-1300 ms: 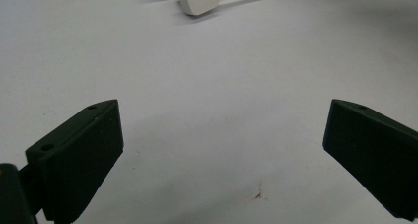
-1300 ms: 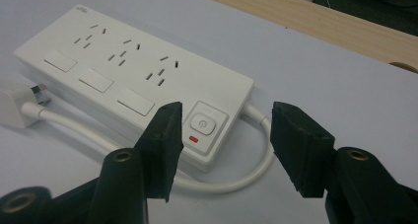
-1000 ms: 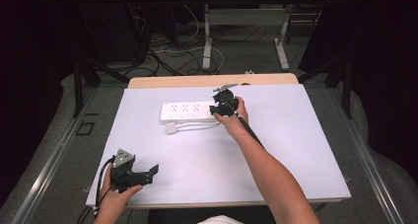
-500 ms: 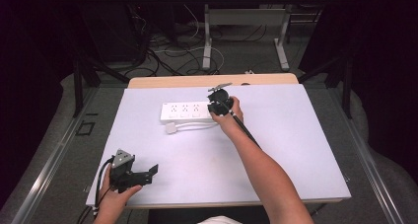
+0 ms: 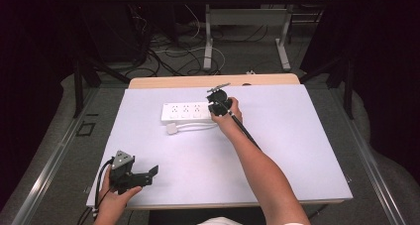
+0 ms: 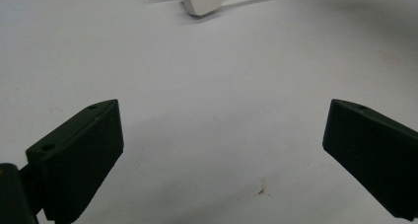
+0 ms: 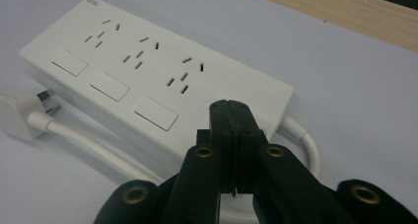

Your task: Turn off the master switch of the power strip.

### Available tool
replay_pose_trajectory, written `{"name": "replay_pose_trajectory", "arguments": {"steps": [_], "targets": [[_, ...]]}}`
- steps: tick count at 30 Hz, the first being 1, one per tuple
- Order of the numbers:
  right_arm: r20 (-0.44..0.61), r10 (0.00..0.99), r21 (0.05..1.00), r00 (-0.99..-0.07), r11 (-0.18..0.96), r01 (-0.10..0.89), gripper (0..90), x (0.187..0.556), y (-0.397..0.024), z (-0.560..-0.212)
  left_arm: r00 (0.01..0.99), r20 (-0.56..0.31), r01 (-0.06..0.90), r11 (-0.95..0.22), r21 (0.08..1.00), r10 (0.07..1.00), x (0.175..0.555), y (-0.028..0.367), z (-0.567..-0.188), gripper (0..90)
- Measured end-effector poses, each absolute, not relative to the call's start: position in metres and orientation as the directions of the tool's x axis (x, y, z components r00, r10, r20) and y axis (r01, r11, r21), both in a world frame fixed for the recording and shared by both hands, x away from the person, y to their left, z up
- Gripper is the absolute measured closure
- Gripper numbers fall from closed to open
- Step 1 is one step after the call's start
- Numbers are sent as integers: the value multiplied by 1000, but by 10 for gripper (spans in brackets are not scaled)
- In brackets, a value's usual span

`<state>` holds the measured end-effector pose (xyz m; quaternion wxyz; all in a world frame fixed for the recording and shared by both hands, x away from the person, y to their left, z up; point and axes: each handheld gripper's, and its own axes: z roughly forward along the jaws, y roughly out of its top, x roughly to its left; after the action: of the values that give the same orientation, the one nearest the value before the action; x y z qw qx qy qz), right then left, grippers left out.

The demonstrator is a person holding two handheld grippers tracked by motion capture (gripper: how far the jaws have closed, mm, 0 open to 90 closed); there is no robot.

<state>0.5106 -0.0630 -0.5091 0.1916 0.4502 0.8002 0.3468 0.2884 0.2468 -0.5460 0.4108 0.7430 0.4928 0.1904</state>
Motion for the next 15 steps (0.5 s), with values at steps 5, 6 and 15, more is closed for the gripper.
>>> {"name": "replay_pose_trajectory", "arguments": {"steps": [5, 6, 15], "targets": [[21, 856, 723, -516, 344, 599, 900, 514, -63, -513, 443, -123, 582, -180, 793, 888, 289, 248, -546, 21], [21, 857, 718, -515, 345, 604, 900, 514, -63, -514, 444, -124, 584, -181, 792, 888, 288, 248, -546, 22], [12, 855, 689, -518, 368, 624, 900, 517, -62, -523, 438, -124, 583, -176, 793, 891, 286, 249, -546, 22]]}}
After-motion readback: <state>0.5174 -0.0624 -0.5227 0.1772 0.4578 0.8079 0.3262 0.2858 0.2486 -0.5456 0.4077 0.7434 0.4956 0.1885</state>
